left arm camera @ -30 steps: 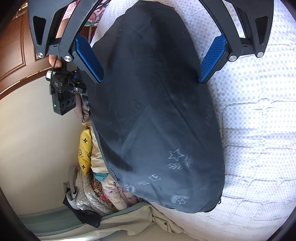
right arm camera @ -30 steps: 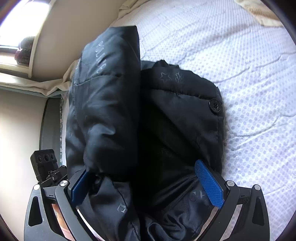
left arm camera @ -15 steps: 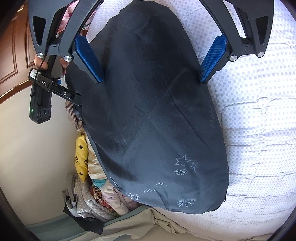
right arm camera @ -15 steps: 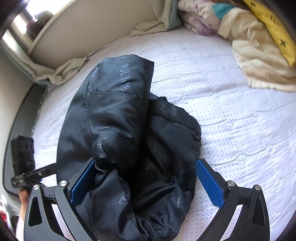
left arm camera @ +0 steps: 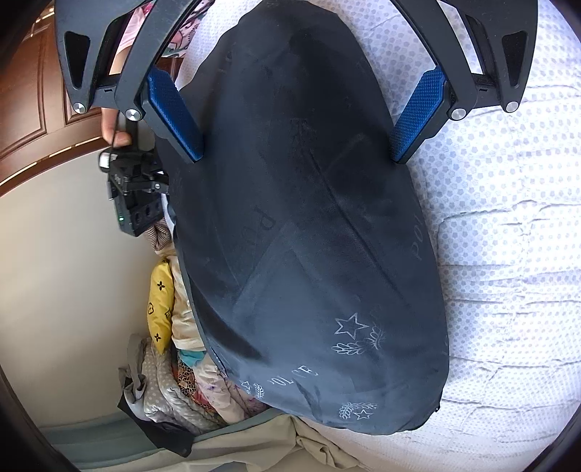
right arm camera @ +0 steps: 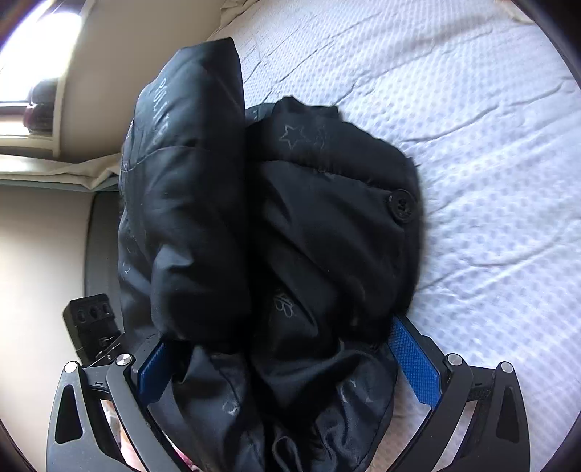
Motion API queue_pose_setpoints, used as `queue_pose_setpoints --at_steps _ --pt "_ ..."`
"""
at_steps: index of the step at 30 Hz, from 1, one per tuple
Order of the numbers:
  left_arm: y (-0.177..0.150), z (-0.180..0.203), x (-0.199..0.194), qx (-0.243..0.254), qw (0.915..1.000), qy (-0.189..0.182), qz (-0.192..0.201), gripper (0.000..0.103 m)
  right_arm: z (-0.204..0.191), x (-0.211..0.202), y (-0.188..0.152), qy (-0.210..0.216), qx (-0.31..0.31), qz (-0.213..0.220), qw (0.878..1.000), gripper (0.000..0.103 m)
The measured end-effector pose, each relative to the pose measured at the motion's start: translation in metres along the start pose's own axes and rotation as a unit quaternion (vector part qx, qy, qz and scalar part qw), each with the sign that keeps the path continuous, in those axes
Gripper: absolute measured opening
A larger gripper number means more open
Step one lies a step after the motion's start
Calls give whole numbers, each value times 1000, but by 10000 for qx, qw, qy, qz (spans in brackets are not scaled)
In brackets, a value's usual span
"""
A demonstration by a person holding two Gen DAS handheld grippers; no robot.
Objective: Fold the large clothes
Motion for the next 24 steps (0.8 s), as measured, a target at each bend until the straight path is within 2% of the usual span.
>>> queue_pose_setpoints --at_steps 4,8,14,16,18,24 --pt "-3 5 3 160 9999 -33 18 103 7 9 1 322 72 -19 9995 103" --pt "-6 11 7 354 9994 36 -10 102 4 13 -2 403 -52 -79 9991 103" --pt "-8 26 11 653 9976 221 11 92 -7 20 -10 538 -242 -136 9982 102" --pt "-7 27 9 707 9971 265 74 88 -12 20 -9 673 -241 -108 9974 98" --pt "-6 29 7 803 9961 332 146 83 -9 18 -12 851 -188 -88 9962 87" --pt "-2 36 -8 1045 9929 410 388 80 -25 12 -14 1090 -320 95 9935 71"
Point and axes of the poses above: each gripper's, at about its wrist camera, not at the fingertips, and x roughly the way its jaws point, z to its right, y to its top, the point moved 4 cm from there along x, roughly the way its jaws point, and after that the axes turned 15 degrees about z, right-handed, at the moved point
